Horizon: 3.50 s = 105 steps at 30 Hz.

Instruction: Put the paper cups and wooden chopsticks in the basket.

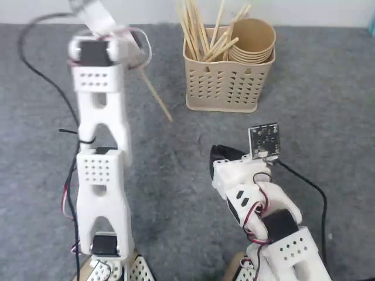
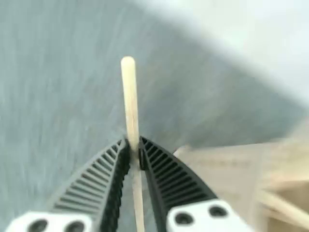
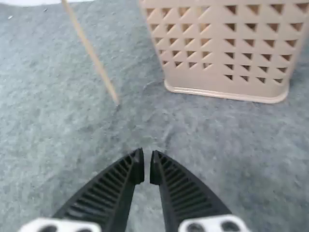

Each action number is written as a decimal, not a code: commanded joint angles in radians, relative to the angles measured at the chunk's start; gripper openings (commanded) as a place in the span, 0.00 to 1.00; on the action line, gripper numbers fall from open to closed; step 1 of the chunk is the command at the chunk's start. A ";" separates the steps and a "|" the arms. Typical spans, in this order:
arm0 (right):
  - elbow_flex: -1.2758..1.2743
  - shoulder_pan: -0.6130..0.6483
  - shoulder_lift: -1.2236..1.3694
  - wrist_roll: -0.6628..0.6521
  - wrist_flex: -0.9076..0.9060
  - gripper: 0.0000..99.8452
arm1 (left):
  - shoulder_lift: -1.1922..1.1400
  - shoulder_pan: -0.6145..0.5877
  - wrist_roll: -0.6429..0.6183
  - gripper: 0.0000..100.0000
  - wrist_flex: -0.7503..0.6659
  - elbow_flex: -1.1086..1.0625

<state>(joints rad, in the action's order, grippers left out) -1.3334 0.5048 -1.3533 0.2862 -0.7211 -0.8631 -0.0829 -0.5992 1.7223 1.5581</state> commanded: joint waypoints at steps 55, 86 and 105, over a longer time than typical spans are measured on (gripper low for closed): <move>0.003 0.015 -0.024 -0.037 0.030 0.04 | 0.025 0.322 0.477 0.43 -0.321 0.119; 0.037 -0.280 0.177 -0.080 -0.171 0.04 | 1.801 -0.058 0.476 0.35 -0.063 -1.477; -0.132 -0.699 0.174 -0.391 -0.325 0.04 | 2.608 -0.087 0.614 0.21 -0.825 -3.149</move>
<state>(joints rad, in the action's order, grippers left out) -1.4730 -0.1718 -1.1845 -0.0345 -1.0019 1.7760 -0.1642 0.0345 1.1316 -1.4339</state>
